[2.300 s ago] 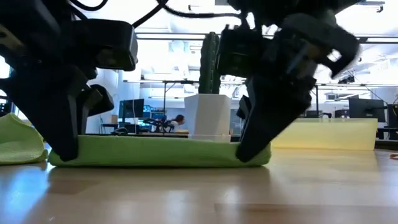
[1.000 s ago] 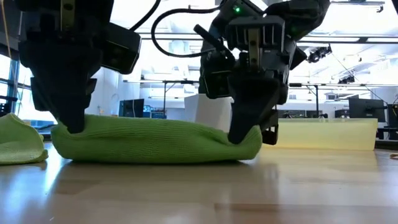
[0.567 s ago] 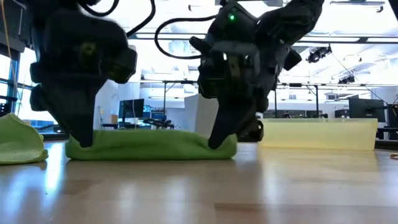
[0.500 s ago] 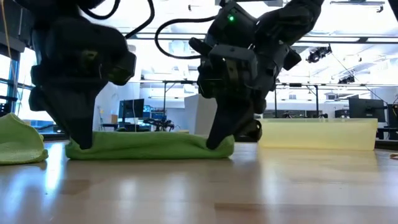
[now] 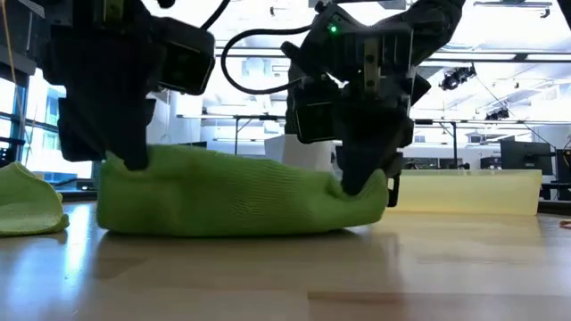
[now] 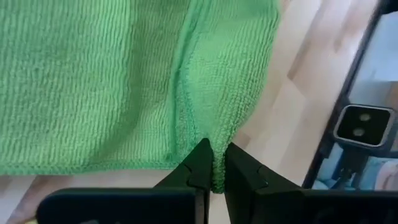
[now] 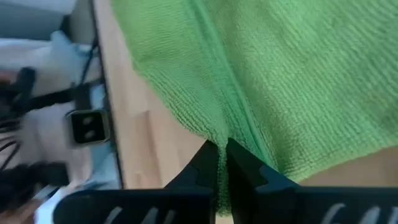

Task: Roll microfiber towels into tight, uniform cylinder then place into a basket
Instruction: Roll the green towel

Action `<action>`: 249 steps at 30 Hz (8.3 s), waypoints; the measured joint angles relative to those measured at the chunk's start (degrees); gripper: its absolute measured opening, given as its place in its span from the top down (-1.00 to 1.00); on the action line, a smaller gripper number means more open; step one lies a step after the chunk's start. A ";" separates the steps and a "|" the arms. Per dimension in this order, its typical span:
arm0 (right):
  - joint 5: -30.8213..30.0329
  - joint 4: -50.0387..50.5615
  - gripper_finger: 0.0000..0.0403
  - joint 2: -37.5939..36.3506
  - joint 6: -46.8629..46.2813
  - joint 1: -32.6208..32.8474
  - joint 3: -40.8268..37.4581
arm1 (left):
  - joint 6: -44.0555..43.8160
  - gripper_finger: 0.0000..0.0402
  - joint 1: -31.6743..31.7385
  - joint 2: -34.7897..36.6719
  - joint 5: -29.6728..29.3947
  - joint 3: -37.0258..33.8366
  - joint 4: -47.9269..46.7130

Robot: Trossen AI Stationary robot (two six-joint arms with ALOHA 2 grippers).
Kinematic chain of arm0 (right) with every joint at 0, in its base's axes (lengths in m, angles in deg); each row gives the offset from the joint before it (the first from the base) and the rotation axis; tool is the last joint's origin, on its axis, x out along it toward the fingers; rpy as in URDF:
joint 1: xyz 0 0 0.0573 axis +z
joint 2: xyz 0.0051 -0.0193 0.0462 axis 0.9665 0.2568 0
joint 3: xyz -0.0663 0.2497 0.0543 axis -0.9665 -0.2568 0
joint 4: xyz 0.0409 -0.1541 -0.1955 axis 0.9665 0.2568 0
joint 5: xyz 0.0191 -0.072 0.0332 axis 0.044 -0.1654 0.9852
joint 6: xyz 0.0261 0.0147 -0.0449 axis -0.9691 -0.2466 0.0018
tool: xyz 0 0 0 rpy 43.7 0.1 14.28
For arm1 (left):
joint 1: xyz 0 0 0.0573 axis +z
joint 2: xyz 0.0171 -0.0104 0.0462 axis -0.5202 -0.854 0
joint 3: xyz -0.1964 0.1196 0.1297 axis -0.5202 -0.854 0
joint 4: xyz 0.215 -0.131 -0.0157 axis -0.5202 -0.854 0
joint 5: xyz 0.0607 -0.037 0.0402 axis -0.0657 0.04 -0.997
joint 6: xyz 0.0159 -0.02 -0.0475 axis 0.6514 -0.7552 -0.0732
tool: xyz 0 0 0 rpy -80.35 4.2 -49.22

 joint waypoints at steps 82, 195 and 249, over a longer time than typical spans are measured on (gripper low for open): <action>-38.28 -0.92 0.01 2.89 33.07 9.86 0.22 | 13.04 0.46 1.82 -4.83 -5.56 2.29 -12.14; -14.33 -3.45 0.96 -1.05 13.74 8.19 -0.02 | 14.45 0.94 2.94 -4.74 16.90 -1.16 -0.57; -45.43 -6.66 0.49 -1.01 41.13 20.02 -0.09 | 5.49 0.92 6.32 -3.58 5.82 -1.05 -7.47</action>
